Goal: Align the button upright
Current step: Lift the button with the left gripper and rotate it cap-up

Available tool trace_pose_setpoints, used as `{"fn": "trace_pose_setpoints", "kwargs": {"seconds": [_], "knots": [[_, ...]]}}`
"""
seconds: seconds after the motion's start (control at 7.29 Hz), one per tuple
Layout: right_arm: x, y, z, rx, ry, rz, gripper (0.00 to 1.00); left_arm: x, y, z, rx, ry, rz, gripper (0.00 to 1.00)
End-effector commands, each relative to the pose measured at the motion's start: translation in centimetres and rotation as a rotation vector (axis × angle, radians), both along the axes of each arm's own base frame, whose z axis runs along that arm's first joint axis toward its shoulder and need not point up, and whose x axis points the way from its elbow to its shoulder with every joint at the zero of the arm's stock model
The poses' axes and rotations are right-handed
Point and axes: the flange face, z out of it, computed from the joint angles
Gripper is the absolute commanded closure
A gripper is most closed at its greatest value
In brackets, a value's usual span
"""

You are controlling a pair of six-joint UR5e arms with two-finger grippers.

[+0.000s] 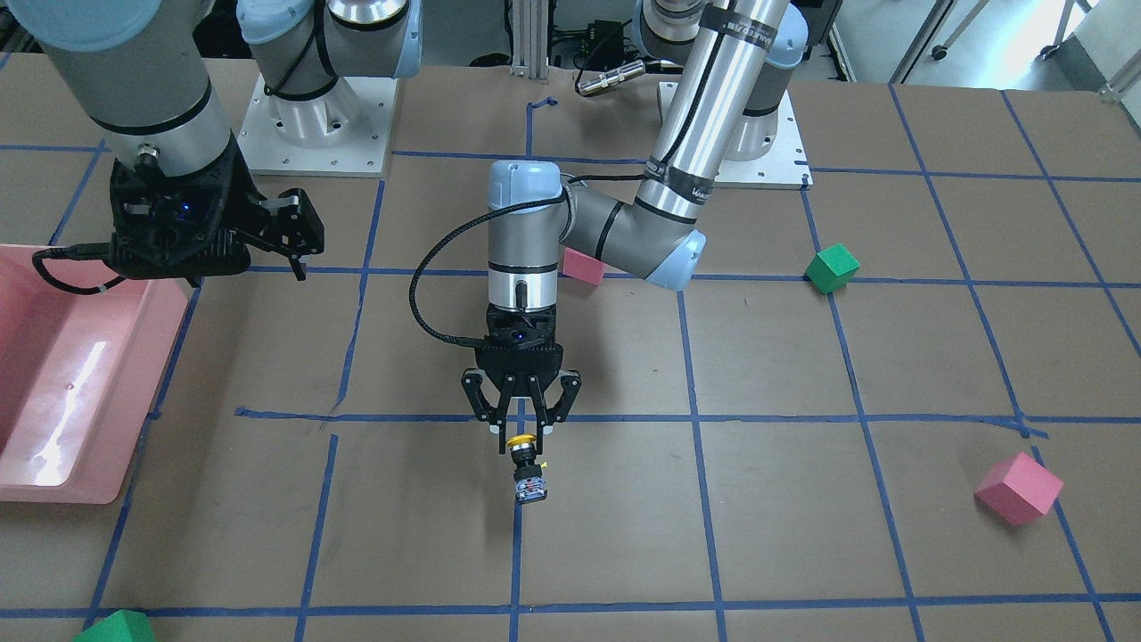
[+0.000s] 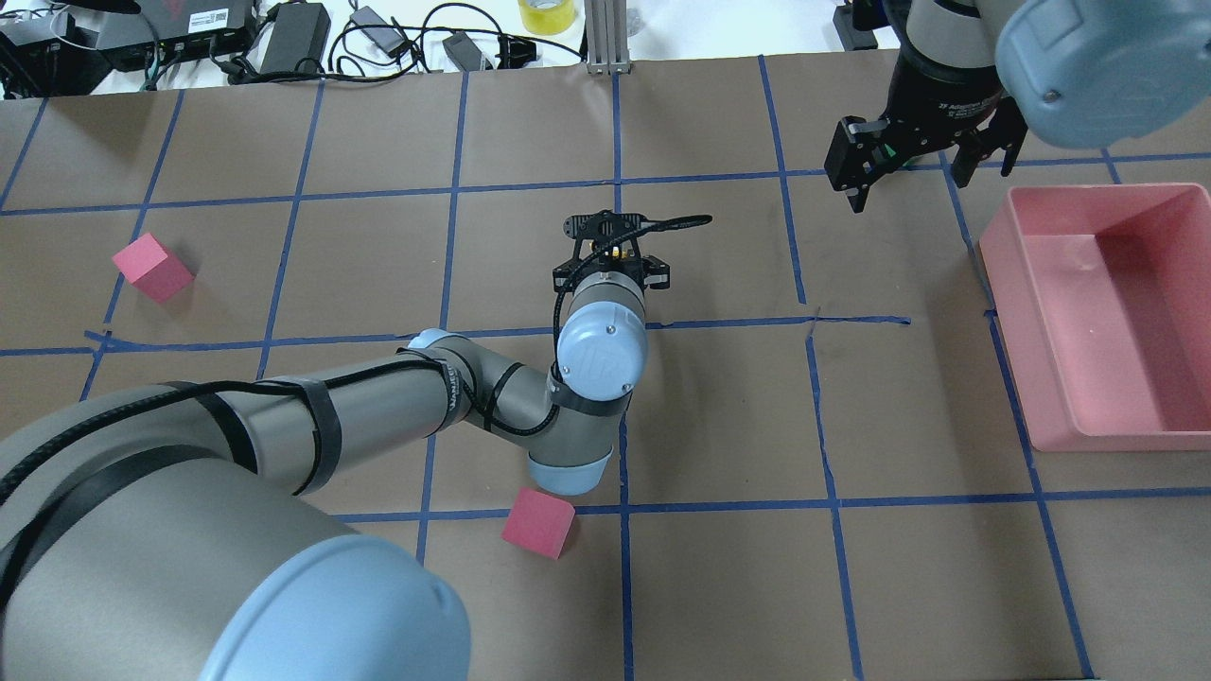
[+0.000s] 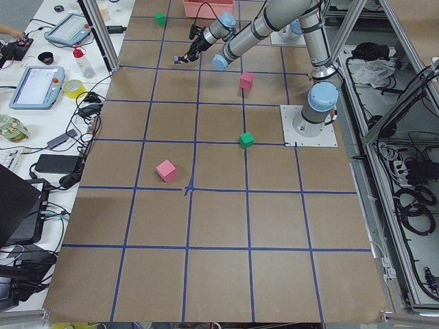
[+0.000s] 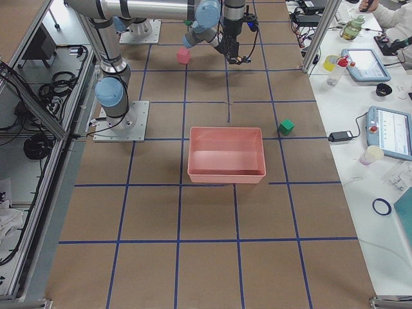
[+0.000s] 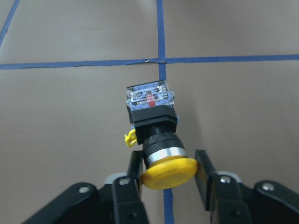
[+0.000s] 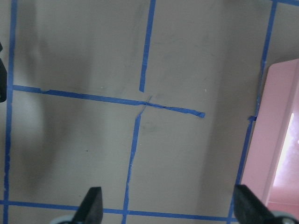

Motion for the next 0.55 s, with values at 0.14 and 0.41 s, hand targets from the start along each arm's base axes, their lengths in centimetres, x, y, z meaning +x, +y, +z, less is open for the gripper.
{"fn": "trace_pose_setpoints", "kwargs": {"seconds": [0.14,0.41], "knots": [[0.0,0.0,-0.3,0.008,-0.005,0.002,0.0,1.1,-1.4,5.1,0.308,0.08,-0.03,0.92],[0.0,0.1,-0.2,0.006,-0.005,0.002,0.0,2.5,-2.8,6.6,0.56,0.163,-0.033,0.95]]}}
